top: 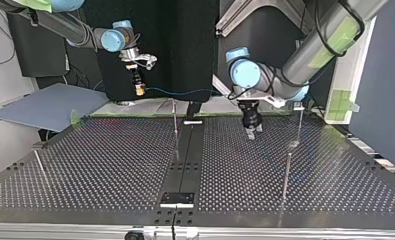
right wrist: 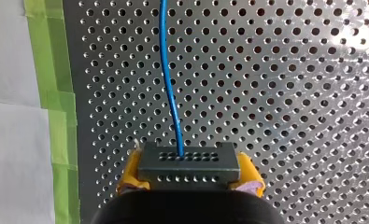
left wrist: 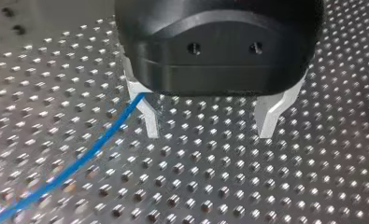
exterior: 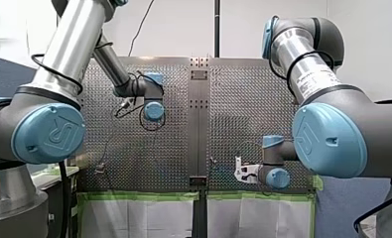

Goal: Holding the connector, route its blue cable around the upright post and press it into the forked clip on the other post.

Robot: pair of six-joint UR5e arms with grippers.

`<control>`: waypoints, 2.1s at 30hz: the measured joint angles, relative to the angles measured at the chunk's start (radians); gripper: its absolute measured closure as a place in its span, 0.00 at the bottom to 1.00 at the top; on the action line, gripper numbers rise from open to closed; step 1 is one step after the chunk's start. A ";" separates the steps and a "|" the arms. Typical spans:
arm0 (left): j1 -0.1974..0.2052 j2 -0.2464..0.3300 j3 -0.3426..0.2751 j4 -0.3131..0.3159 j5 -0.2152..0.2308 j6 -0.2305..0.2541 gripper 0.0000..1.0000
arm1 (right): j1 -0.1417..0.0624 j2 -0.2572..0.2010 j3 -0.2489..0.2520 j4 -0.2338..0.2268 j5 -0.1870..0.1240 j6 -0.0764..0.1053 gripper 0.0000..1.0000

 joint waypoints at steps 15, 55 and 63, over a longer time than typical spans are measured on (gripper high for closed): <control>-0.002 -0.084 0.006 -0.010 0.027 0.003 0.01 | 0.000 0.000 0.000 0.000 0.001 0.000 1.00; -0.002 -0.360 0.025 -0.034 0.096 -0.090 0.01 | 0.010 -0.001 0.000 0.000 0.004 0.000 1.00; -0.007 -0.362 0.031 -0.033 0.159 -0.144 0.01 | 0.015 -0.001 -0.001 0.000 0.005 0.000 1.00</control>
